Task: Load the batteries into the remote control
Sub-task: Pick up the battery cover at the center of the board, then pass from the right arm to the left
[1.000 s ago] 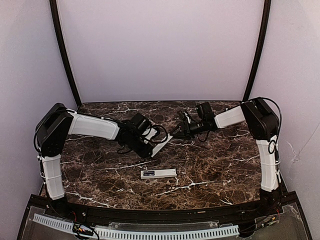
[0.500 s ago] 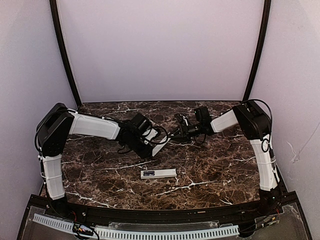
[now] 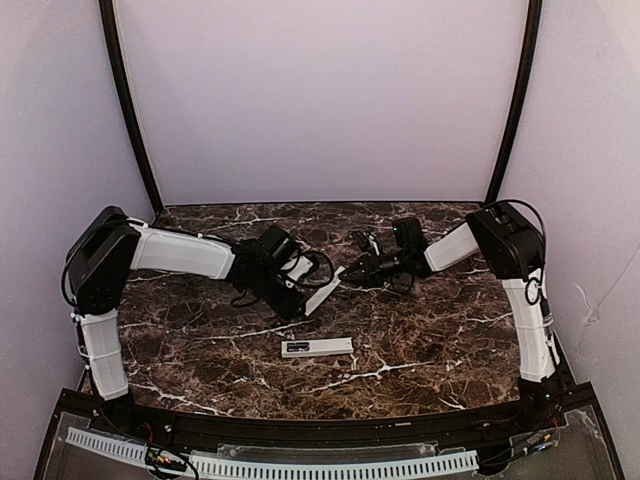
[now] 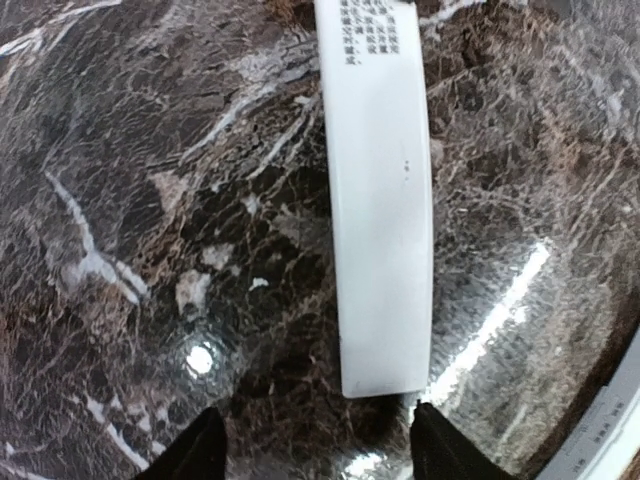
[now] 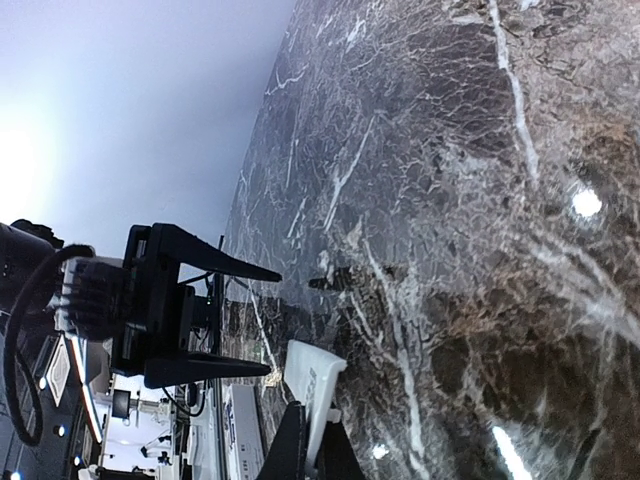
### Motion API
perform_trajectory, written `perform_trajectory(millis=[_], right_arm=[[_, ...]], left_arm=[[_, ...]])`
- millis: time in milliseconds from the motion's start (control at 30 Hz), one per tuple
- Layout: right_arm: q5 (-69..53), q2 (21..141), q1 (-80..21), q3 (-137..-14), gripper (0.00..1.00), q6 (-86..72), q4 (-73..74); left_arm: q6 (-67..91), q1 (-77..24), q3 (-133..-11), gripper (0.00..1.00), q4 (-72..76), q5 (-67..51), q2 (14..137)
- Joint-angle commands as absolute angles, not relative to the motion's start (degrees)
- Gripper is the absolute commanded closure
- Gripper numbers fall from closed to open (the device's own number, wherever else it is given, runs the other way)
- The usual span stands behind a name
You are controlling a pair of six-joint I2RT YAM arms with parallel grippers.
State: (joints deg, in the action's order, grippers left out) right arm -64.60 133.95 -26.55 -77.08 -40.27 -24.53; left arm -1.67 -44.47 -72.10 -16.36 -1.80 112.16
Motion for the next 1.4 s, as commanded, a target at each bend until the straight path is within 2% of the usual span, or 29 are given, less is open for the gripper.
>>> perform_trajectory(millis=[0, 67, 167, 433, 600, 1033, 1067, 1133, 1200, 1300, 1367], right_arm=[[-61.8, 128.6, -26.4, -71.6, 1.00, -44.3, -32.6], [-60.2, 126.5, -26.4, -68.8, 1.00, -47.0, -37.8], [-58.2, 123.9, -26.6, -63.9, 1.00, -52.8, -46.2], [-52.7, 117.2, -29.2, -55.2, 1.00, -60.4, -55.7], [-51.5, 113.7, -30.8, -52.1, 1.00, -61.8, -57.8], [-50.9, 108.7, -33.2, -47.9, 1.00, -63.3, -59.7], [-51.3, 108.4, -33.3, -47.6, 0.93, -63.2, -59.6], [-52.1, 107.2, -33.3, -46.8, 0.71, -62.3, -57.9], [-52.8, 105.4, -33.2, -46.0, 0.59, -59.2, -53.4], [-52.5, 101.5, -32.9, -44.0, 0.53, -52.6, -44.9], [-51.9, 98.8, -32.6, -43.1, 0.53, -46.8, -37.3]], left_arm=[[-2.1, -44.1, -65.5, 0.30, -9.6, -1.9, 100.1], [-3.2, -44.1, -62.6, 0.25, -5.3, -2.9, 96.9], [-4.8, -44.6, -61.7, 0.23, -3.4, -4.2, 95.7], [-8.8, -48.2, -66.0, 0.28, -3.7, -5.7, 98.2], [-9.3, -48.3, -68.1, 0.37, -5.2, -6.0, 100.2], [-10.1, -48.3, -68.4, 0.77, -8.3, -5.8, 99.3], [-10.2, -48.3, -68.1, 0.78, -9.0, -6.3, 99.0], [-10.7, -48.3, -67.4, 0.83, -10.7, -6.7, 97.2], [-11.4, -48.3, -66.4, 0.85, -12.9, -7.2, 95.1], [-13.8, -48.3, -64.6, 0.85, -17.1, -9.2, 91.9], [-16.1, -48.4, -62.9, 0.84, -19.5, -12.3, 89.5]])
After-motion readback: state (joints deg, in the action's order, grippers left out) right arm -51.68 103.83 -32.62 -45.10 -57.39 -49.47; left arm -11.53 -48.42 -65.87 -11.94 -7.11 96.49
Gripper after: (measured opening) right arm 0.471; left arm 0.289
